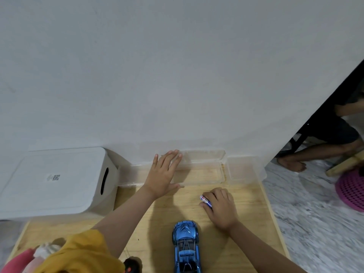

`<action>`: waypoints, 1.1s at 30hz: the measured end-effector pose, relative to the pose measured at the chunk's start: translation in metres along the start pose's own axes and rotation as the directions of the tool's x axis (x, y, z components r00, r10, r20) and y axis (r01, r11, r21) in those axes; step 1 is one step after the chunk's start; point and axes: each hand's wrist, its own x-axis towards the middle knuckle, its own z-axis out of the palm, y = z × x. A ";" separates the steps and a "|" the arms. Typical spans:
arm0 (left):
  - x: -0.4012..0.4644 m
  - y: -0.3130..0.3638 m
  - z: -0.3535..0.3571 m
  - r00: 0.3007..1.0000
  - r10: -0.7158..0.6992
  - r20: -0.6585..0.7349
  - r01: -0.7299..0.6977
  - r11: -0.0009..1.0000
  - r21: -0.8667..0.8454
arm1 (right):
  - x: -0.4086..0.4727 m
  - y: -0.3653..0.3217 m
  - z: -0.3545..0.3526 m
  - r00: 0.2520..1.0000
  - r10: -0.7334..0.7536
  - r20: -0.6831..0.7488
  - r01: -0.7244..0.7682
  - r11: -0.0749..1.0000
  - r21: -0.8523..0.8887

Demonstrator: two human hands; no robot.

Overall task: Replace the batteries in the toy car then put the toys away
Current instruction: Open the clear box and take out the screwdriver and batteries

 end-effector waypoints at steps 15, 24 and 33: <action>-0.005 0.005 0.009 0.992 0.014 -0.123 -0.013 1.000 0.014 | 0.080 0.005 -0.067 0.905 -0.169 -0.391 0.191 0.981 0.017; -0.012 0.018 0.016 0.969 0.132 -0.207 -0.151 0.985 -0.078 | 0.071 0.005 -0.055 0.966 -0.185 -0.179 0.194 0.981 0.031; -0.010 0.028 0.014 0.998 0.046 0.033 -0.041 0.989 -0.142 | 0.057 0.007 -0.035 0.988 -0.137 0.074 0.141 0.989 -0.045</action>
